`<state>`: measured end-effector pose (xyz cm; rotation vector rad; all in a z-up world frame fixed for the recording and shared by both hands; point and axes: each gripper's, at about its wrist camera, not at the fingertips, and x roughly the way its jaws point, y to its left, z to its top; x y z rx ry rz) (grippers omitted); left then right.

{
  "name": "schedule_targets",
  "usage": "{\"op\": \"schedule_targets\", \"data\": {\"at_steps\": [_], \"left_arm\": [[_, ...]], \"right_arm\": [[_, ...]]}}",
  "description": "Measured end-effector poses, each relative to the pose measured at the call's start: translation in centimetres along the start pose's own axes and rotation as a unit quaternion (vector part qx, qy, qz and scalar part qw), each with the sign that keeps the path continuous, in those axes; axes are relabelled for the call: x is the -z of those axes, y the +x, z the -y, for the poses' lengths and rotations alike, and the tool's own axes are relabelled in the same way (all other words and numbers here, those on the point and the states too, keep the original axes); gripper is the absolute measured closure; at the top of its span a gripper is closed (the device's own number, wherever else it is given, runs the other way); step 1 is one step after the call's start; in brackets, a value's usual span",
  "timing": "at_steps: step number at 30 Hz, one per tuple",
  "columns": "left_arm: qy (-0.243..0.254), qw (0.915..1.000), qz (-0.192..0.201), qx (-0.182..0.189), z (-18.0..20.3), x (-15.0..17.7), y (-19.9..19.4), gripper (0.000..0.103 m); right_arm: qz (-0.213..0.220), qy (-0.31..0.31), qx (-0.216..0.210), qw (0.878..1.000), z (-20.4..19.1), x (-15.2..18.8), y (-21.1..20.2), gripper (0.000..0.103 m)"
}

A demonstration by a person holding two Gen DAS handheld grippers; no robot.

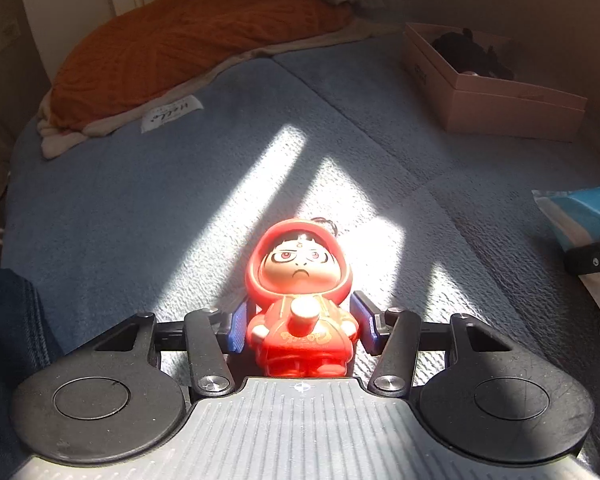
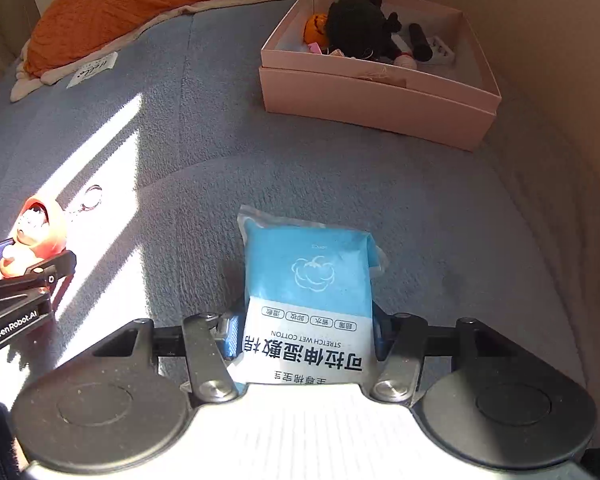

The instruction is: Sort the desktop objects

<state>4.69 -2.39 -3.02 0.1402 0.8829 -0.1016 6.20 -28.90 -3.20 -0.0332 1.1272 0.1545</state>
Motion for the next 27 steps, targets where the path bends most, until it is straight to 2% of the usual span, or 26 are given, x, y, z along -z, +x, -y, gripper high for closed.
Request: {"op": "schedule_targets", "data": {"at_steps": [3,7,10,14,17,20,22,23,24,26,27], "left_arm": [[0.003,0.9996,-0.001,0.029,1.2,0.3,-1.8,0.046],[0.022,0.9970,0.010,0.074,3.7,-1.1,-4.4,0.046],[0.047,0.9919,0.050,0.106,6.0,-4.7,-6.4,0.046],[0.083,0.9800,0.112,0.142,8.8,-10.9,-7.5,0.046],[0.125,0.9702,0.156,0.137,12.2,-15.0,-6.7,0.046],[0.169,0.9560,0.211,0.113,16.1,-18.8,-4.7,0.045],[0.191,0.9510,0.221,0.102,18.4,-20.7,-2.7,0.038],[0.193,0.9520,0.216,0.098,19.1,-21.2,-1.8,0.031],[0.190,0.9539,0.210,0.099,19.4,-21.4,-1.1,0.029],[0.179,0.9588,0.191,0.112,18.9,-20.6,-0.2,0.023],[0.174,0.9607,0.181,0.119,18.3,-19.6,0.1,0.016]], "right_arm": [[0.000,-0.012,-0.036,0.999,1.1,0.5,-2.8,0.047],[0.045,-0.042,-0.035,0.998,3.9,0.8,-7.7,0.047],[0.106,-0.022,-0.022,0.994,7.5,-0.1,-11.5,0.047],[0.199,0.029,0.013,0.980,12.9,-1.8,-15.7,0.047],[0.243,0.054,0.034,0.968,15.9,-2.2,-17.0,0.047],[0.251,0.067,0.042,0.965,18.0,-2.7,-16.7,0.047],[0.243,0.074,0.055,0.966,18.9,-3.1,-15.8,0.047],[0.237,0.077,0.060,0.966,19.4,-3.3,-15.1,0.047],[0.234,0.079,0.062,0.967,19.8,-3.4,-14.6,0.047],[0.222,0.084,0.068,0.969,20.4,-3.6,-13.0,0.047],[0.216,0.086,0.069,0.970,20.6,-3.8,-12.3,0.047]]}}
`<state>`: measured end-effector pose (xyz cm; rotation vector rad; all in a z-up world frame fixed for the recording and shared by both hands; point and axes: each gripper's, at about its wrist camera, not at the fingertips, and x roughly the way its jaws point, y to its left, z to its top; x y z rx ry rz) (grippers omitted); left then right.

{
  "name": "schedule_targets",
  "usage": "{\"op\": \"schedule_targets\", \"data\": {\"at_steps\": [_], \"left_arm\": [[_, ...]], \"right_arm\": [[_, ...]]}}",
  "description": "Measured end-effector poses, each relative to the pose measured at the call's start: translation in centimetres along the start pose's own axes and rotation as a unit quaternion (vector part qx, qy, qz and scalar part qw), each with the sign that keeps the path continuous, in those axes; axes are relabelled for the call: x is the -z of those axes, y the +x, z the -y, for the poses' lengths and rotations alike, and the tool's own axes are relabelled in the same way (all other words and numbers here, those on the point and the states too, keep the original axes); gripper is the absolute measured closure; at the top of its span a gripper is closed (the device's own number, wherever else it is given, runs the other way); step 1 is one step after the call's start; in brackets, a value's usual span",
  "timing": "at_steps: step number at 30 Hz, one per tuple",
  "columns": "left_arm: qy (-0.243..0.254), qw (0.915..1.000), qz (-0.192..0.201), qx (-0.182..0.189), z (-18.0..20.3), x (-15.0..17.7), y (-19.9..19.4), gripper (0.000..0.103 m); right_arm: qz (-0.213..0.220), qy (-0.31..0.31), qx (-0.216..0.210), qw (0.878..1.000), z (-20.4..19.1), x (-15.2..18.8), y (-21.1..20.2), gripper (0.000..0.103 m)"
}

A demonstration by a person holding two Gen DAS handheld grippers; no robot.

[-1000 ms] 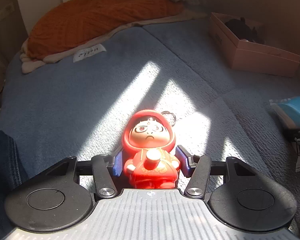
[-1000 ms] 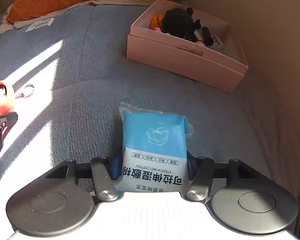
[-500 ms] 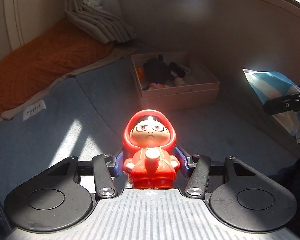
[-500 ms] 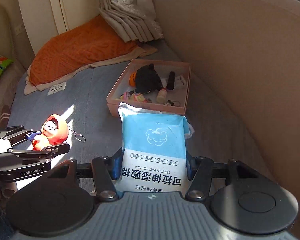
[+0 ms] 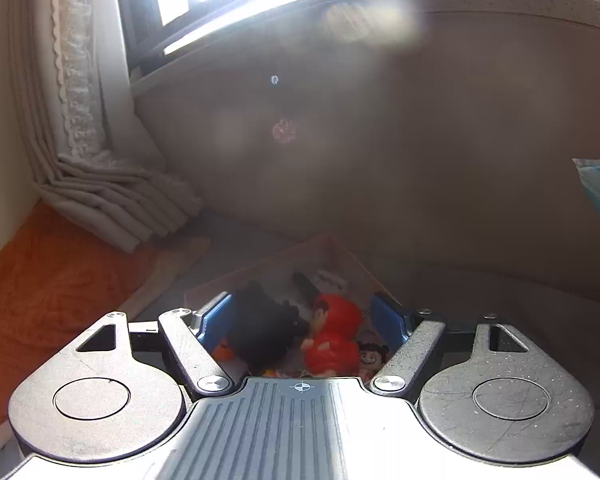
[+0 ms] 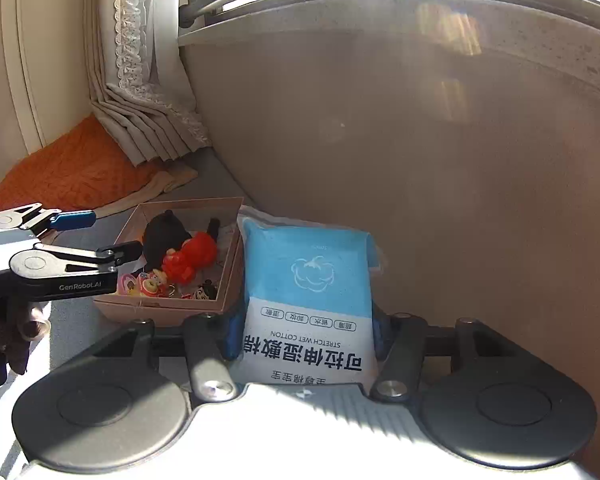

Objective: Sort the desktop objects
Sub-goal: 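Carry the wipe pack and red hooded doll over the pink box with both grippers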

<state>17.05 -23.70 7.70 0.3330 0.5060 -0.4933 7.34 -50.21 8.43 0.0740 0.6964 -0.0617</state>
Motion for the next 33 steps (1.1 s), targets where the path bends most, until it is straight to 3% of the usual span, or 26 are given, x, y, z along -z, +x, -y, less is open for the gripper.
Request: {"op": "schedule_targets", "data": {"at_steps": [4,8,14,18,19,22,25,29,31,33], "left_arm": [[-0.020,0.9979,-0.059,0.015,-0.7,5.2,-1.1,0.012],[-0.081,0.9878,-0.128,0.036,-2.1,9.4,-2.1,0.010],[-0.146,0.9753,-0.157,0.054,-2.7,13.6,-3.9,0.008],[-0.168,0.9708,-0.162,0.056,-2.8,15.4,-5.6,0.007],[-0.174,0.9697,-0.162,0.057,-3.1,15.8,-5.7,0.007],[-0.189,0.9676,-0.159,0.050,-4.0,17.0,-5.7,0.006],[-0.205,0.9653,-0.154,0.049,-4.9,17.6,-5.4,0.006],[-0.208,0.9653,-0.151,0.048,-5.4,17.9,-5.0,0.006],[-0.199,0.9669,-0.152,0.047,-5.2,17.9,-4.9,0.006],[-0.196,0.9676,-0.152,0.046,-5.2,17.9,-5.1,0.006]], "right_arm": [[-0.027,0.003,-0.006,1.000,-1.0,-0.1,3.6,0.047],[-0.044,0.004,-0.049,0.998,-4.3,-1.5,7.2,0.047],[-0.050,0.023,-0.100,0.993,-10.2,-5.9,13.2,0.047],[-0.091,0.063,-0.109,0.988,-13.9,-7.2,17.7,0.047],[-0.093,0.063,-0.098,0.989,-14.6,-7.2,18.4,0.047],[-0.077,0.030,-0.001,0.997,-16.8,-6.9,20.8,0.047],[-0.080,0.010,0.066,0.995,-17.5,-6.5,23.3,0.047],[-0.130,0.036,0.040,0.990,-17.8,-6.1,25.7,0.046],[-0.120,0.015,0.049,0.991,-18.8,-5.6,25.3,0.044],[-0.099,-0.034,0.064,0.992,-20.0,-5.1,24.6,0.033]]}}
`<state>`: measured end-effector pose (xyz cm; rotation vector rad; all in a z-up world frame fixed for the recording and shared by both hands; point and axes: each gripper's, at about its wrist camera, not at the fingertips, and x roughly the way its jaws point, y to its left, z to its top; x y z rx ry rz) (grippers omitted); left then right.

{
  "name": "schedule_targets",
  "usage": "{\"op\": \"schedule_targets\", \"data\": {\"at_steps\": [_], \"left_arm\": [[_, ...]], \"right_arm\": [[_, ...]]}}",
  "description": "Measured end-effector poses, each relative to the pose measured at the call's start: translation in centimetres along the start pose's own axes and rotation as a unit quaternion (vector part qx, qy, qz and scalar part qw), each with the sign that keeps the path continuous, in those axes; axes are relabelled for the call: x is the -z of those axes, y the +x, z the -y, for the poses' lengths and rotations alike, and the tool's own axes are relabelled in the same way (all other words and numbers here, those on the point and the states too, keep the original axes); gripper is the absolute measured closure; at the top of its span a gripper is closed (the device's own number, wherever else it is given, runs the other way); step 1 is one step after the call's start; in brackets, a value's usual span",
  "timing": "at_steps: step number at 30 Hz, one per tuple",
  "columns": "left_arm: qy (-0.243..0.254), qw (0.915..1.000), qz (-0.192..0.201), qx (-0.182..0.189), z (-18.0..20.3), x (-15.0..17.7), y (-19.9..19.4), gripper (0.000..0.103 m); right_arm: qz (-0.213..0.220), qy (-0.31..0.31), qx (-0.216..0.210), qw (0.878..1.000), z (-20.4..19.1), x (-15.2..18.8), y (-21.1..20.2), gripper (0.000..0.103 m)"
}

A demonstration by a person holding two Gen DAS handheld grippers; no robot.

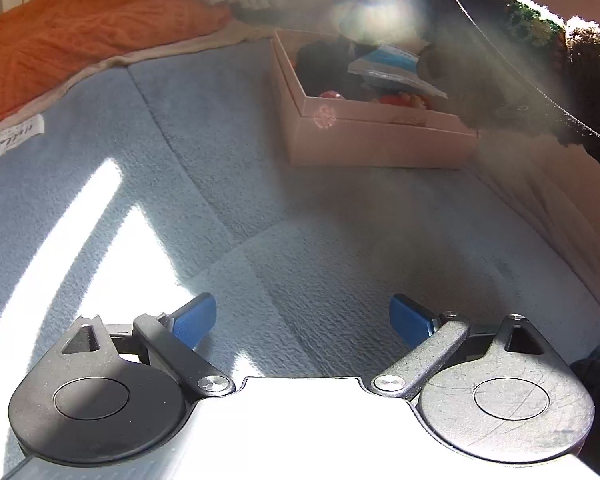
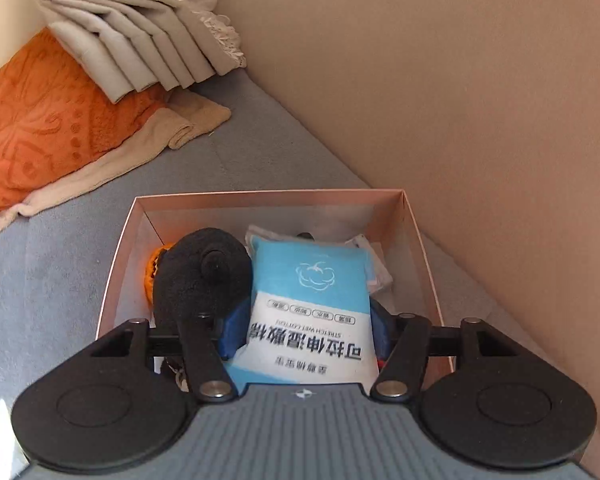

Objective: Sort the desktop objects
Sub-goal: 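Carry the wipe pack and red hooded doll over the pink box with both grippers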

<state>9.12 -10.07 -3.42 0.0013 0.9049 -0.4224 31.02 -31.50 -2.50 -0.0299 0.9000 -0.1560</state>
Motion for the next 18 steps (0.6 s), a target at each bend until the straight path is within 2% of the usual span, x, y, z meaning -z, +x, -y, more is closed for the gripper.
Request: {"op": "schedule_targets", "data": {"at_steps": [2,6,9,11,13,16,18], "left_arm": [[-0.003,1.0000,0.002,0.004,0.0,0.0,-0.3,0.004],[-0.007,0.9999,0.012,0.001,0.1,-0.2,-0.7,0.003],[-0.017,0.9997,0.016,-0.004,-0.2,-0.3,-0.8,0.003],[-0.028,0.9994,0.019,-0.005,-0.6,-0.5,-0.9,0.003],[-0.036,0.9991,0.023,-0.005,-0.9,-0.6,-0.9,0.003],[-0.041,0.9983,0.034,-0.021,-1.4,-0.7,-1.1,0.003],[-0.046,0.9975,0.041,-0.034,-1.7,-0.9,-1.3,0.003]], "right_arm": [[0.016,-0.032,0.006,0.999,-0.6,0.7,-0.9,0.026],[0.015,-0.036,-0.025,0.999,-0.4,1.3,-2.4,0.027],[-0.011,-0.001,-0.082,0.997,0.4,1.0,-3.2,0.032],[-0.034,0.054,-0.142,0.988,1.5,0.3,-3.3,0.029],[-0.050,0.096,-0.178,0.978,2.7,-0.3,-3.1,0.026],[-0.028,0.133,-0.196,0.971,4.8,-0.9,-4.0,0.021],[-0.002,0.126,-0.175,0.977,5.4,-1.2,-5.0,0.021]]}}
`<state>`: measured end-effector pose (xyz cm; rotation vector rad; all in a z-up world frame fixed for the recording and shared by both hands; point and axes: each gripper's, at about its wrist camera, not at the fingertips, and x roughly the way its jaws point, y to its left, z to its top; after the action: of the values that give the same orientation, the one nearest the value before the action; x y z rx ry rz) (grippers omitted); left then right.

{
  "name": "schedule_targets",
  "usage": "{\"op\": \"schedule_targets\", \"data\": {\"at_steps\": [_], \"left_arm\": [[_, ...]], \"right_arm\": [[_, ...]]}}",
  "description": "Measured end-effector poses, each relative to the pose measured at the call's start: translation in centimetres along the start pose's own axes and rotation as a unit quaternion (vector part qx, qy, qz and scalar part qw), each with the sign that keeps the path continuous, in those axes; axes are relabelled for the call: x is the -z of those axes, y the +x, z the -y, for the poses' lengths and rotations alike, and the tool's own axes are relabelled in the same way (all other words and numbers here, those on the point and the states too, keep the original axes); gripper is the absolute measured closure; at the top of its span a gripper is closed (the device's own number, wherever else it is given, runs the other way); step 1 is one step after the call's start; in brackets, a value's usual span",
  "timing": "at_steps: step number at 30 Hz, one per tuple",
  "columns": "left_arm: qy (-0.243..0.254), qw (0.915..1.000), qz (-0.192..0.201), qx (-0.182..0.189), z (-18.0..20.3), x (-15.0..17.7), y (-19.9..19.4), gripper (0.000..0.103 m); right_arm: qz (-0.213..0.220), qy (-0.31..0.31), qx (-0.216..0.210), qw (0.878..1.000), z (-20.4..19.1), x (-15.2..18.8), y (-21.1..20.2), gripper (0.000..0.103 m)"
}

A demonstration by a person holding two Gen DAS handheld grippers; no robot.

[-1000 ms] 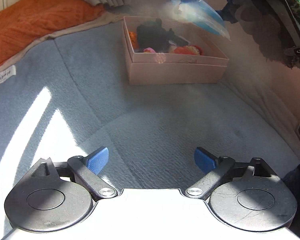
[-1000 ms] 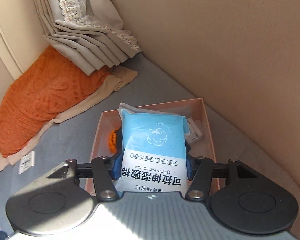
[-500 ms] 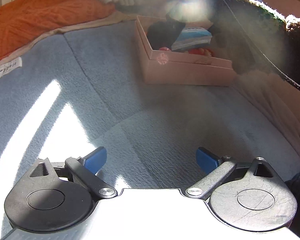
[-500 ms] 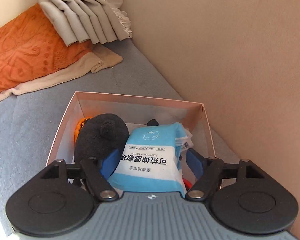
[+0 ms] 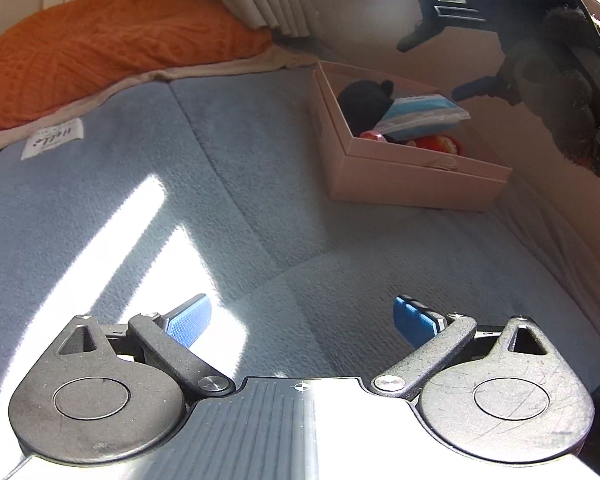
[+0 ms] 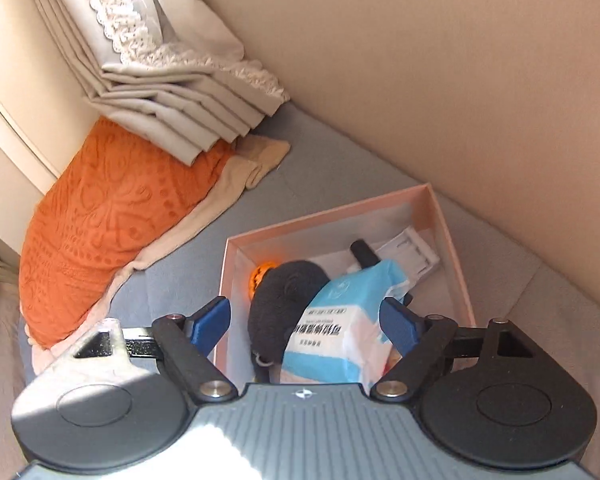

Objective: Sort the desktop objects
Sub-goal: 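Carry the wipe pack and red hooded doll over the pink box with both grippers, then open both grippers to drop the wipe pack and doll into the box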

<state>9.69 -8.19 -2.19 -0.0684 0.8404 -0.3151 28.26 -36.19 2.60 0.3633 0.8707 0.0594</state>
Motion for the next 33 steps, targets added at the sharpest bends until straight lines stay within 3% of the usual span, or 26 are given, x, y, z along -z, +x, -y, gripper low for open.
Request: {"op": "schedule_targets", "data": {"at_steps": [1,4,6,8,12,15,17,19,22,25,27,29,30,33], "left_arm": [[-0.004,1.0000,0.002,-0.005,-0.1,-0.1,0.0,0.002],[-0.007,0.9999,0.000,-0.009,-0.2,-0.3,0.1,0.002],[-0.003,0.9999,-0.003,-0.010,-0.2,-0.2,0.2,0.002],[0.000,0.9999,-0.006,-0.009,-0.2,-0.1,0.3,0.002],[0.003,0.9999,-0.010,-0.009,-0.2,0.1,0.5,0.002],[0.005,0.9999,-0.012,-0.010,-0.2,0.1,0.7,0.002],[0.007,0.9999,-0.008,-0.007,0.0,0.2,0.8,0.002],[0.016,0.9998,0.002,-0.009,0.3,0.3,0.8,0.002],[0.029,0.9994,0.016,0.005,1.3,-0.5,0.3,0.002],[0.050,0.9974,0.037,0.036,3.9,-2.9,0.1,0.002],[0.076,0.9946,0.061,0.035,6.2,-5.3,0.5,0.003],[0.088,0.9926,0.073,0.041,7.9,-8.2,1.6,0.010],[0.087,0.9926,0.068,0.051,8.6,-10.0,2.7,0.019],[0.069,0.9950,0.026,0.068,10.3,-14.6,6.5,0.021]], "right_arm": [[0.006,-0.015,0.012,1.000,-0.2,-0.1,-0.2,0.022],[-0.018,-0.073,0.039,0.996,-1.1,0.3,0.8,0.041],[-0.065,-0.099,0.056,0.991,-1.6,1.0,2.6,0.065],[-0.063,-0.088,0.075,0.991,-1.5,1.5,3.6,0.064],[-0.006,-0.028,0.112,0.993,-0.4,1.3,4.8,0.064],[-0.012,0.030,0.088,0.996,0.6,1.5,4.8,0.061],[-0.034,0.005,0.065,0.997,0.2,1.9,4.4,0.055],[-0.049,-0.022,0.032,0.998,0.4,2.1,3.3,0.055],[-0.014,-0.039,0.005,0.999,1.9,1.4,-0.9,0.056],[0.041,-0.043,0.030,0.998,4.3,1.4,-5.9,0.044],[0.068,-0.027,0.043,0.996,6.6,2.7,-9.1,0.036],[0.096,-0.011,0.053,0.994,8.9,4.8,-11.6,0.034],[0.106,-0.005,0.063,0.992,9.8,5.5,-12.0,0.032],[0.107,0.005,0.092,0.990,11.5,6.0,-11.7,0.032]]}}
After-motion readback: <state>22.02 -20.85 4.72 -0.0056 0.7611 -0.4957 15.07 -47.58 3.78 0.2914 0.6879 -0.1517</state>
